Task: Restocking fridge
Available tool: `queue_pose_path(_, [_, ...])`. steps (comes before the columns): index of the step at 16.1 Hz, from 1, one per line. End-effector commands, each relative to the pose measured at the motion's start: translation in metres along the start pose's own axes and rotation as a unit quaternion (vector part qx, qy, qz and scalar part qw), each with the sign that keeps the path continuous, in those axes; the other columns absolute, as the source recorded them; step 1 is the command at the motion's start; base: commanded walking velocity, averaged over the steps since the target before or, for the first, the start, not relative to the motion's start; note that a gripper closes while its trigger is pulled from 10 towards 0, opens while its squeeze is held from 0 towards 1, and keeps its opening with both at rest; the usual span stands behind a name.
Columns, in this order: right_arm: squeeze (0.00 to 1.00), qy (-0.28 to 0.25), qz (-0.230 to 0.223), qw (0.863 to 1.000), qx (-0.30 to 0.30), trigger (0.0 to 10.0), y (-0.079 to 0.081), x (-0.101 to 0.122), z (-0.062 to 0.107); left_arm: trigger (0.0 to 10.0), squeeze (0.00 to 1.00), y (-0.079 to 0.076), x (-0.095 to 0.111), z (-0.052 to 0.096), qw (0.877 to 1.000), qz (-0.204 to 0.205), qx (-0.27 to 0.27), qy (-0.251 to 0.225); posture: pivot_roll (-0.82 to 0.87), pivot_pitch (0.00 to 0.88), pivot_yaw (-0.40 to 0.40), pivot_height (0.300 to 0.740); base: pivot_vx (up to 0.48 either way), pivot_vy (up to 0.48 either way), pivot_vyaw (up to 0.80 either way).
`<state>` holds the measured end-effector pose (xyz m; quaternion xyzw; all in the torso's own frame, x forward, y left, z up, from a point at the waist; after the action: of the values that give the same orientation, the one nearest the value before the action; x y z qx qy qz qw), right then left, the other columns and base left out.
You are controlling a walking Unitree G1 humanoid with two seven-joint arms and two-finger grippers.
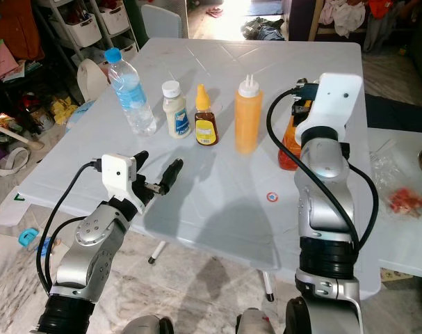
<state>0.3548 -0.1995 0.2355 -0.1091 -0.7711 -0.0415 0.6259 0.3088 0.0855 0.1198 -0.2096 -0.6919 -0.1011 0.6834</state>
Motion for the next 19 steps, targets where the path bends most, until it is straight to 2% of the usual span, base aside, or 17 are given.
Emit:
queue_pose_path(1, [0.00, 0.008, -0.003, 1.000, 0.007, 0.0, 0.005, -0.001, 0.003, 10.0, 0.00, 0.005, -0.003, 0.000, 1.000, -0.006, 0.006, 0.013, -0.10, 0.071, 0.115, 0.740, 0.000, 0.000, 0.00])
queue_pose_path(5, [0.00, 0.014, -0.001, 1.000, 0.014, 0.0, 0.010, -0.003, 0.010, 10.0, 0.00, 0.011, -0.003, 0.004, 0.999, -0.002, 0.027, 0.016, -0.09, 0.057, 0.121, 0.740, 0.000, 0.000, 0.00])
queue_pose_path(7, [0.00, 0.020, 0.002, 1.000, 0.015, 0.0, 0.010, -0.009, 0.016, 10.0, 0.00, 0.013, -0.003, 0.005, 0.999, -0.001, 0.029, 0.017, -0.08, 0.036, 0.122, 0.740, 0.000, 0.000, 0.00])
queue_pose_path(10, [0.00, 0.044, -0.003, 0.999, 0.013, 0.0, 0.016, -0.027, 0.028, 10.0, 0.00, 0.021, 0.003, -0.001, 0.999, -0.004, 0.039, 0.010, -0.07, 0.000, 0.129, 0.740, 0.000, 0.000, 0.00])
queue_pose_path(11, [0.00, 0.039, 0.007, 0.999, 0.029, 2.2, 0.021, -0.029, 0.030, 10.0, 0.00, 0.024, 0.004, -0.004, 0.999, -0.013, 0.039, 0.008, -0.06, 0.000, 0.096, 0.740, 0.000, 0.000, 0.00])
queue_pose_path(12, [0.00, 0.028, 0.024, 0.998, 0.047, 10.0, 0.022, -0.029, 0.034, 10.0, 0.00, 0.031, 0.011, -0.007, 0.998, -0.023, 0.053, 0.002, -0.05, 0.000, 0.088, 0.740, 0.000, 0.000, 0.00])
queue_pose_path(15, [0.00, 0.042, 0.026, 0.998, 0.043, 10.0, 0.016, -0.043, 0.041, 10.0, 0.00, 0.044, 0.019, -0.005, 0.996, -0.022, 0.086, -0.010, -0.03, 0.000, 0.099, 0.740, -0.166, 0.000, 0.00])
queue_pose_path(19, [0.00, 0.034, 0.042, 0.997, 0.059, 10.0, 0.019, -0.045, 0.046, 10.0, 0.00, 0.045, 0.014, -0.001, 0.995, -0.007, 0.102, -0.007, -0.06, 0.000, 0.106, 0.740, -0.264, 0.000, 0.00])
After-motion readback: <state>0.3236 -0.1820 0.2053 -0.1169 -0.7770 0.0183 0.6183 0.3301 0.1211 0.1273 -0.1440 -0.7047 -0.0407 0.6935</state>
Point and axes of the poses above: a point about 5 cm out from each wrist's last joint towards the gripper, its own z axis pointing back from the gripper into the wrist, its own x axis along the axis of the wrist's last joint, y = z × x, the point moved 3 cm from there along -z, pointing out of the wrist towards the gripper, and after that the axes turned 1 degree about z, right-handed, at the moved point
